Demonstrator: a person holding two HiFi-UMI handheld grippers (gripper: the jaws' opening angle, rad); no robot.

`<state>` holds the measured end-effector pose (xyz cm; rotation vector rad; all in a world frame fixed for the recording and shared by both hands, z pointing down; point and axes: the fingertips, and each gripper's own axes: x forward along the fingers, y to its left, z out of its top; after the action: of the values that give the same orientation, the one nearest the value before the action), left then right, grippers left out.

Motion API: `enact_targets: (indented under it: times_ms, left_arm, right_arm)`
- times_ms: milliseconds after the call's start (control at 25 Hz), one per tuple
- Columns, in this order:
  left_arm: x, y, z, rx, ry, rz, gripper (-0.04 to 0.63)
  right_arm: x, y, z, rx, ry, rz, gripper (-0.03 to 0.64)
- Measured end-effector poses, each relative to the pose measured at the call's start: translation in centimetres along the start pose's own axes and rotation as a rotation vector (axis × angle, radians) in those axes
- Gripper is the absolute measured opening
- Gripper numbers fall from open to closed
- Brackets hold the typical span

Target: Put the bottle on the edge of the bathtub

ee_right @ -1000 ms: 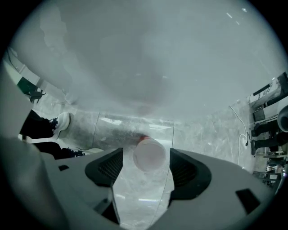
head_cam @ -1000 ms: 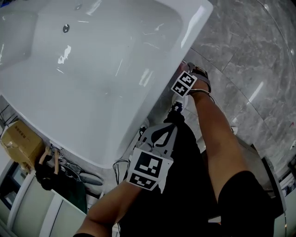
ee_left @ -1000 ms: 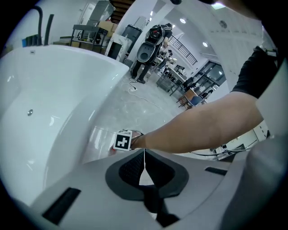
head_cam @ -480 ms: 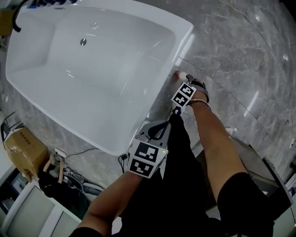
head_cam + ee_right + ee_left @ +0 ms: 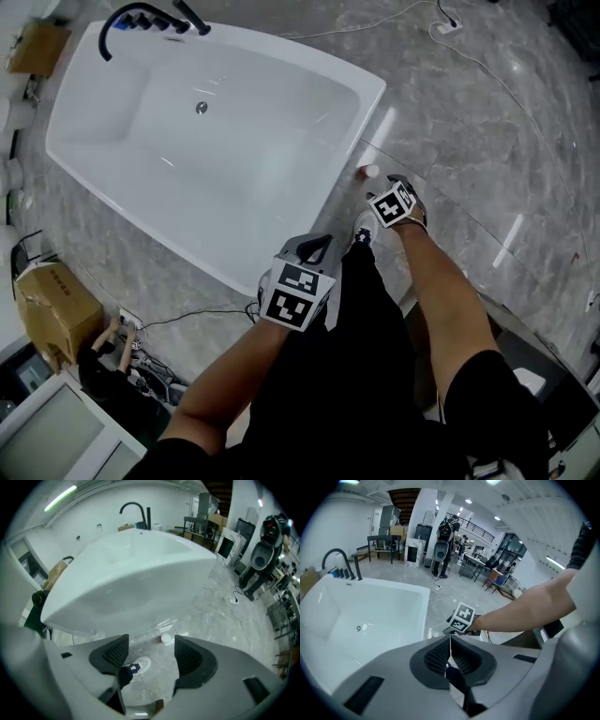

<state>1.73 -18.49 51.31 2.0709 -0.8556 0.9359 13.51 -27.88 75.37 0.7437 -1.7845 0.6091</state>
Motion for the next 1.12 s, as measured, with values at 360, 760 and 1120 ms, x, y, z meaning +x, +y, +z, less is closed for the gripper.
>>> enact_targets:
  times_ms: [360,760,1120]
  left_arm:
    - [-6.8,0.1,0.0,0.044,-0.046,0.06,0.018]
    - [-14.9,-1.1,0.5,0.078,-0.181,0.071,0.018]
    - [-21.3,-2.0,-3.1,0.083,-0.25,0.076,0.018]
  right_arm:
    - [-12.1,5.1,4.5,0.164,-0.208,0.086,0.322]
    - [-26.1,12.9,7.3,0.13,-0.426,0.12,0.178]
    - [-36.3,22.0,7.4,0.237,-0.633,0.236,0.043]
